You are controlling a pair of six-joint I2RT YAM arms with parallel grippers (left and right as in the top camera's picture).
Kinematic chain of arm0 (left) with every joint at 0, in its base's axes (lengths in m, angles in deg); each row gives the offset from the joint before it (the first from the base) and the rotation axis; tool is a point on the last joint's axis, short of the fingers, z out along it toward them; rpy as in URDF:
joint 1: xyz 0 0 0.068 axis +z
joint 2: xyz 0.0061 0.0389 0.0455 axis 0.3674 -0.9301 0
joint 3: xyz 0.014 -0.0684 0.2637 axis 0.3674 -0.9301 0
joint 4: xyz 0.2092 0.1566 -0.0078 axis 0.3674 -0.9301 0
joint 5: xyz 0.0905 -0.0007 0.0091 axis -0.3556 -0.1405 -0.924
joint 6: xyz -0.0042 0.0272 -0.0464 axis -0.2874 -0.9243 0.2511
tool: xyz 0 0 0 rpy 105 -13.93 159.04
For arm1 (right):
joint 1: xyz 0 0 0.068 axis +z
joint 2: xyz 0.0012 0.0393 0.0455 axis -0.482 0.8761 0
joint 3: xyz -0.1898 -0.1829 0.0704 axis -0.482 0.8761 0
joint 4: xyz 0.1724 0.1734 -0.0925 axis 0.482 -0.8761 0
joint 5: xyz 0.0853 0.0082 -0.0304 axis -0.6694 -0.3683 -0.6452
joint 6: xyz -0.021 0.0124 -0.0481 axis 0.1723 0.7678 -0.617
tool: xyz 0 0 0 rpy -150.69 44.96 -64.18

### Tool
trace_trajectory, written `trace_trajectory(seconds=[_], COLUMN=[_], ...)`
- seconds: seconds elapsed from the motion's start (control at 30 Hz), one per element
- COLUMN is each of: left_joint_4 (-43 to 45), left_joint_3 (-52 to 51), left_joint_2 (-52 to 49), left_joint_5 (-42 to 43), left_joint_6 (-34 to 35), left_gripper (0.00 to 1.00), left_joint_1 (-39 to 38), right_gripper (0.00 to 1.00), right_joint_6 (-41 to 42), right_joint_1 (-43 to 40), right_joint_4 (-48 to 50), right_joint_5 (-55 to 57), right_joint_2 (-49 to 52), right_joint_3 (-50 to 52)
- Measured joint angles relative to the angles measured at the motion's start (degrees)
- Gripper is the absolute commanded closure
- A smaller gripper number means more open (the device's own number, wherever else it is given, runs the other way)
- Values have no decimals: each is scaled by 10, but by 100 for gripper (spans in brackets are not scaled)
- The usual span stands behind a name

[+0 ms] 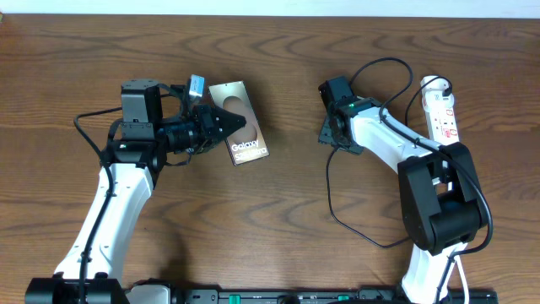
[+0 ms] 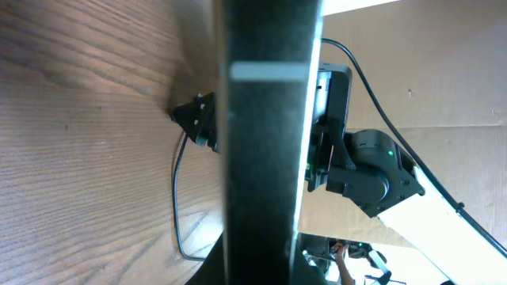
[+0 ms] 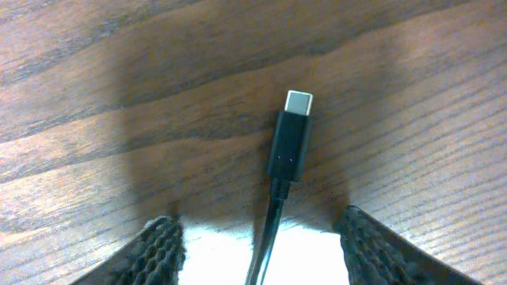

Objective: Plug charger to phone and switch on socket
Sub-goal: 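Lift the cable plug with the right gripper, pointing it upward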

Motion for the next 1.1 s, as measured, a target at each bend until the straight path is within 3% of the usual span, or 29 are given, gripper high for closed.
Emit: trace_trajectory(seconds=[0.3,1.1], left_joint_4=[0,0], left_joint_3=[0,0], left_joint_2=[0,0], left_joint_5=[0,0], left_joint_6=[0,0], left_gripper=[92,92], left_joint_1=[0,0], right_gripper=[73,99], right_joint_6=[24,33], right_joint_1=[0,0], right_joint_4=[4,14], right_joint_5=[10,14], right_joint_2=[0,0], right_joint_3=[5,6])
